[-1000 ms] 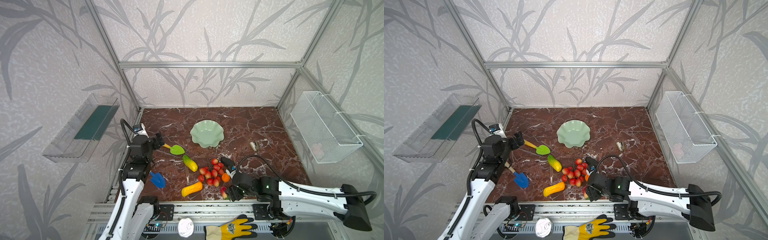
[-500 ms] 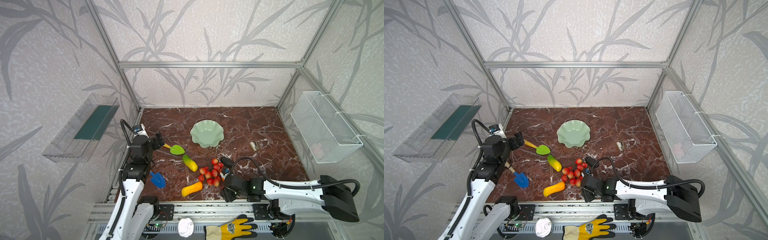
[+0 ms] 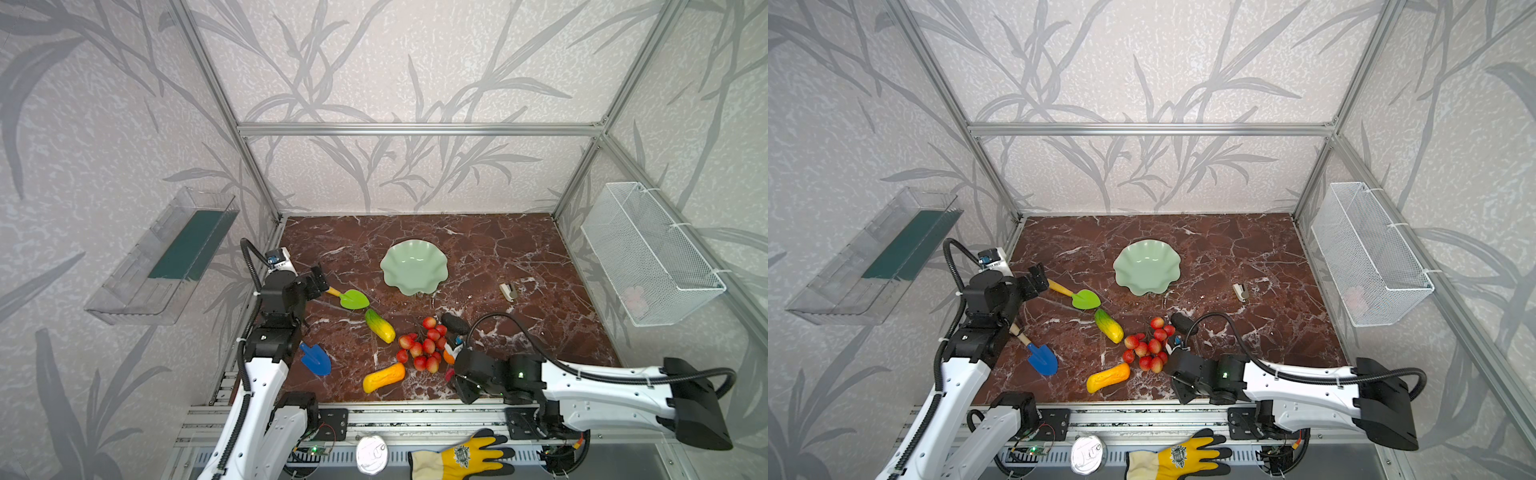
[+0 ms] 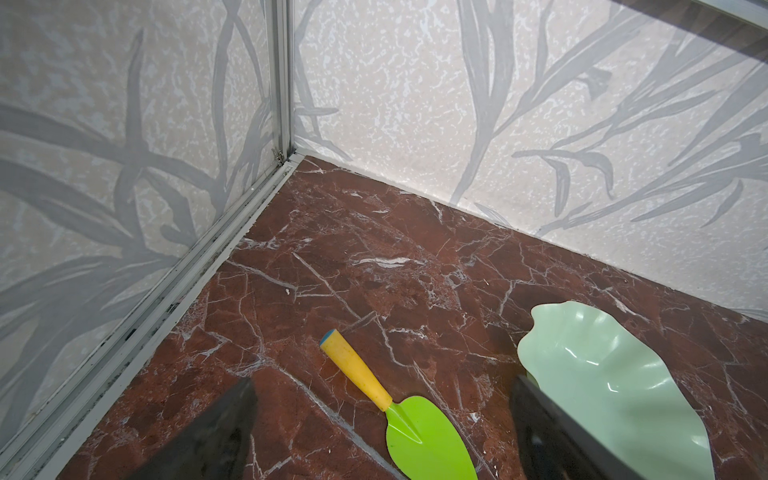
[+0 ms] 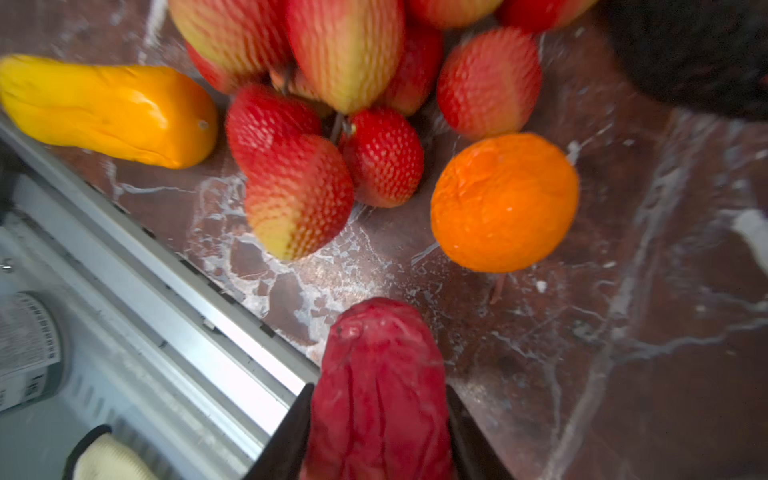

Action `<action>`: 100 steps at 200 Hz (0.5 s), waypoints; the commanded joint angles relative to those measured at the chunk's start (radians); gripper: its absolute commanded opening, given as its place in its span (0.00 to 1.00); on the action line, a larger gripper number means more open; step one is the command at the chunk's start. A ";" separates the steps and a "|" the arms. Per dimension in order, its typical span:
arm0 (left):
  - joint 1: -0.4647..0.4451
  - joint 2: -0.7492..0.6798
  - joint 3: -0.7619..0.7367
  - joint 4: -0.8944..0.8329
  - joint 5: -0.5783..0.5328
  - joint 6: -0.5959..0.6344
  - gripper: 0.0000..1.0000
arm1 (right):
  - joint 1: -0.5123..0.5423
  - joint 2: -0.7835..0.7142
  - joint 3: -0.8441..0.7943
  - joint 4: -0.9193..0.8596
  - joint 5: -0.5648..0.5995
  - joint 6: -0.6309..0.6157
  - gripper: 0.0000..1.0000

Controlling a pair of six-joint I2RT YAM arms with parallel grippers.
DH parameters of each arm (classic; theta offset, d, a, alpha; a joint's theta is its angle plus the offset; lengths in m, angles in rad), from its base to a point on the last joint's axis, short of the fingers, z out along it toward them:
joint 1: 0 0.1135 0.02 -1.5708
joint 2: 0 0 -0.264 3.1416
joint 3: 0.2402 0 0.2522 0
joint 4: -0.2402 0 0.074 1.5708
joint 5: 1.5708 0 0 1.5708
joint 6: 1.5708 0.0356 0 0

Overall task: Place and organize the fake fruits in the fruit bowl
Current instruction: 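Carry the peach with the right gripper and release it in the green bowl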

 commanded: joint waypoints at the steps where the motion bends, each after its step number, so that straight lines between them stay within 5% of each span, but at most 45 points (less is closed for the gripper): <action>1: 0.004 -0.013 -0.006 -0.007 -0.010 -0.009 0.95 | 0.008 -0.122 0.050 -0.115 0.123 -0.074 0.30; 30: 0.004 -0.019 -0.003 -0.013 -0.016 -0.007 0.95 | -0.063 -0.129 0.118 -0.045 0.223 -0.282 0.31; 68: 0.005 -0.026 -0.001 -0.014 -0.029 0.002 0.95 | -0.399 0.101 0.262 0.250 -0.048 -0.454 0.31; 100: 0.005 -0.044 -0.002 -0.023 -0.062 0.012 0.95 | -0.507 0.402 0.484 0.274 -0.114 -0.552 0.31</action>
